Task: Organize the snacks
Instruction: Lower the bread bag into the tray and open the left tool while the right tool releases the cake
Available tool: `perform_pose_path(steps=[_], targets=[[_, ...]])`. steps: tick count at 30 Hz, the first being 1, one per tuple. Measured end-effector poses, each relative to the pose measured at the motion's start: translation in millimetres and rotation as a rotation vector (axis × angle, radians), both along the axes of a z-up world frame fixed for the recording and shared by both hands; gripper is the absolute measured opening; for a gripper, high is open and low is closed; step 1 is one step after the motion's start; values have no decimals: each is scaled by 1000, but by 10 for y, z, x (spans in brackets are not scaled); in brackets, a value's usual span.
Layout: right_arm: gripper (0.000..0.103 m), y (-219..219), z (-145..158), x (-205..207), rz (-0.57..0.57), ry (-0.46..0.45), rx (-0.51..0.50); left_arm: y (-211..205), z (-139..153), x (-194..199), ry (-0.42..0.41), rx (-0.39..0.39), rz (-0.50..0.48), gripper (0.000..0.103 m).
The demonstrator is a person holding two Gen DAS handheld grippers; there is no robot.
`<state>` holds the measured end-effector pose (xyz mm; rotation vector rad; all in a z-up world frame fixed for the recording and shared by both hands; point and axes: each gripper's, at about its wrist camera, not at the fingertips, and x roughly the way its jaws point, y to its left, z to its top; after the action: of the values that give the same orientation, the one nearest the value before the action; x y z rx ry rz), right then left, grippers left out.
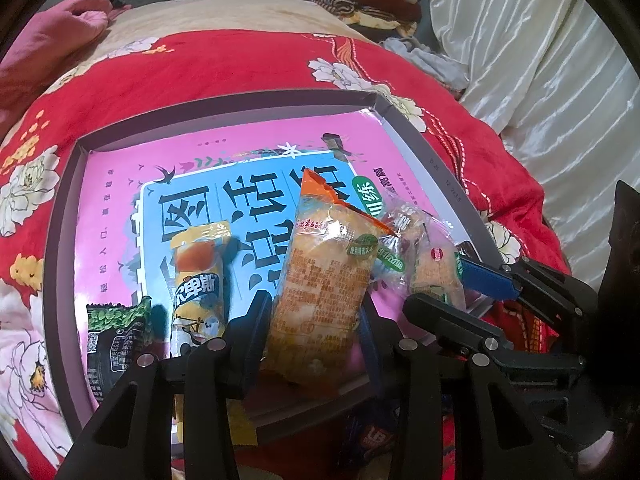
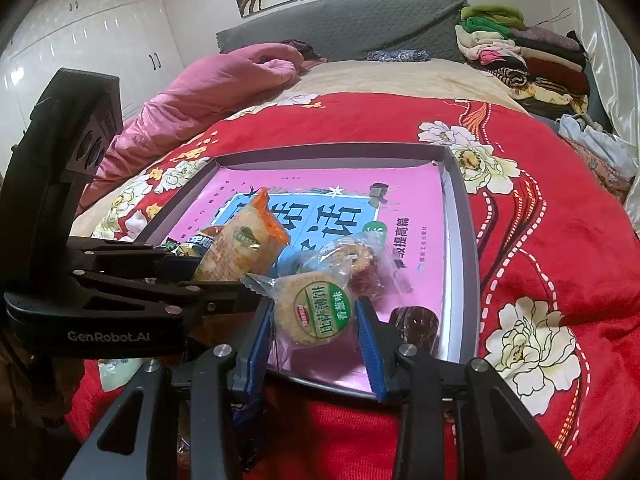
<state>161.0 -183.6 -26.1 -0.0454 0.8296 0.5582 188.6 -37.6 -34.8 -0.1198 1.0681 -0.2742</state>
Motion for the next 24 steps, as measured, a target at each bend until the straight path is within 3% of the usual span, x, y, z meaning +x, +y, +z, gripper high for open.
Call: perform_pose_path(steps=[19,24], targets=[[42,-39,24,11,-19,-9,7,66,50,-49,-3,-18,16,50],[45,-56,48,12,-22,-16,25,98,109,-86,-21,-33,27,57]])
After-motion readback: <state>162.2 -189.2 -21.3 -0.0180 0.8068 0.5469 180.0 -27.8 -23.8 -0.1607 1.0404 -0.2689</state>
